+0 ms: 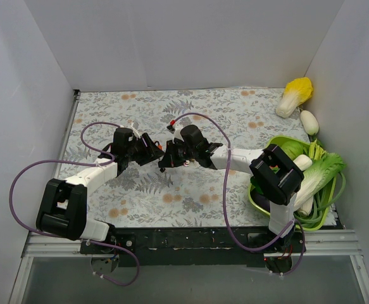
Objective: Unlock with the key
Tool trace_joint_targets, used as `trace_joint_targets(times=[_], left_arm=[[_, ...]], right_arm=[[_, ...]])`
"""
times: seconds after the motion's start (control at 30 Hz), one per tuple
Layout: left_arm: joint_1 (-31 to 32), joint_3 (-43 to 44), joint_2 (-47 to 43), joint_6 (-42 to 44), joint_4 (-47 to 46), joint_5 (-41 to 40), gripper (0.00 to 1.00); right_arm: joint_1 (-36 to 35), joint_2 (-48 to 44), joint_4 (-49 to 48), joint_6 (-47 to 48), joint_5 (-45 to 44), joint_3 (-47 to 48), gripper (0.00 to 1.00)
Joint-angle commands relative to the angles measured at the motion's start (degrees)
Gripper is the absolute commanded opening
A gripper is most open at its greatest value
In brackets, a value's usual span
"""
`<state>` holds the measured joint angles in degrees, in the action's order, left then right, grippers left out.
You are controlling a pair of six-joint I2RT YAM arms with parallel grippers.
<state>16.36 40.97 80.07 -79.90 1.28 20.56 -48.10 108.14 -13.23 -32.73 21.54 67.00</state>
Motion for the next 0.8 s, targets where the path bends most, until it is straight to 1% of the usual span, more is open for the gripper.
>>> trace_joint_targets(times=[0.0, 0.27, 0.77], left_arm=[[0.25, 1.13, -2.73, 0.53, -1.63, 0.71, 0.00], [0.25, 1.13, -2.64, 0.53, -1.63, 0.54, 0.00], [0.25, 1.13, -2.90, 0.62, -1.63, 0.45, 0.00]], right_arm=[[0.02, -0.29, -1.27, 0.47, 0.87, 0.85, 0.01], [-0.51, -1.35, -2.23, 0.21, 1.22, -1.61, 0.01], [-0.42, -0.12, -1.79, 0.30, 1.22, 0.06, 0.01]])
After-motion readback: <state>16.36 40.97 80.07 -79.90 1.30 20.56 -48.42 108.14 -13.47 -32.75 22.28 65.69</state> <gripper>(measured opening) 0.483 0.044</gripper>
